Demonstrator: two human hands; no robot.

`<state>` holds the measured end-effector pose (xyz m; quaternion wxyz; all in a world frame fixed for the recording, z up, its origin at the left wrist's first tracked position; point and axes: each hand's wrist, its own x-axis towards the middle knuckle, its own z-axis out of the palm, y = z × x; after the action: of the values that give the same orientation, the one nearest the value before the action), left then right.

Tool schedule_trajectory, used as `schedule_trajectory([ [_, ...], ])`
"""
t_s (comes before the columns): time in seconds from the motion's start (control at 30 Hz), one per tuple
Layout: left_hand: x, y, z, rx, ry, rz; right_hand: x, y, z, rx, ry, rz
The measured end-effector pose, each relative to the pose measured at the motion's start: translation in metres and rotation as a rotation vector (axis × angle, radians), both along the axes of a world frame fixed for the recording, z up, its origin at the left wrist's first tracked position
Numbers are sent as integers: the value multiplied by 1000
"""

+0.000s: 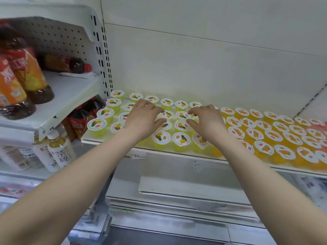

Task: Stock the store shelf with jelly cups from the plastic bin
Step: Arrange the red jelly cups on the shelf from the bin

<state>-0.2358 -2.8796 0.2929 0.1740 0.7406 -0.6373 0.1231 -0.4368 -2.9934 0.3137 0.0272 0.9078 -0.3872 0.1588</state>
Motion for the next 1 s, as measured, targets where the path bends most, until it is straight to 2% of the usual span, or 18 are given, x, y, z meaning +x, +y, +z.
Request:
schedule_trajectory([
  [0.2,10,-54,12,217,-36,-12,26,-35,2,88,115,36],
  [0.33,15,-67,12,292,-28,-17,34,-46,3,172,104,42],
  [0.67,9,-82,13,270,-6,21,50,-51,3,166,119,19],
  [0.83,6,-84,13,236,-54,22,52,-50,-2,127,83,15],
  [1.0,12,-79,8,196,18,12,46,-50,-5,136,69,15],
])
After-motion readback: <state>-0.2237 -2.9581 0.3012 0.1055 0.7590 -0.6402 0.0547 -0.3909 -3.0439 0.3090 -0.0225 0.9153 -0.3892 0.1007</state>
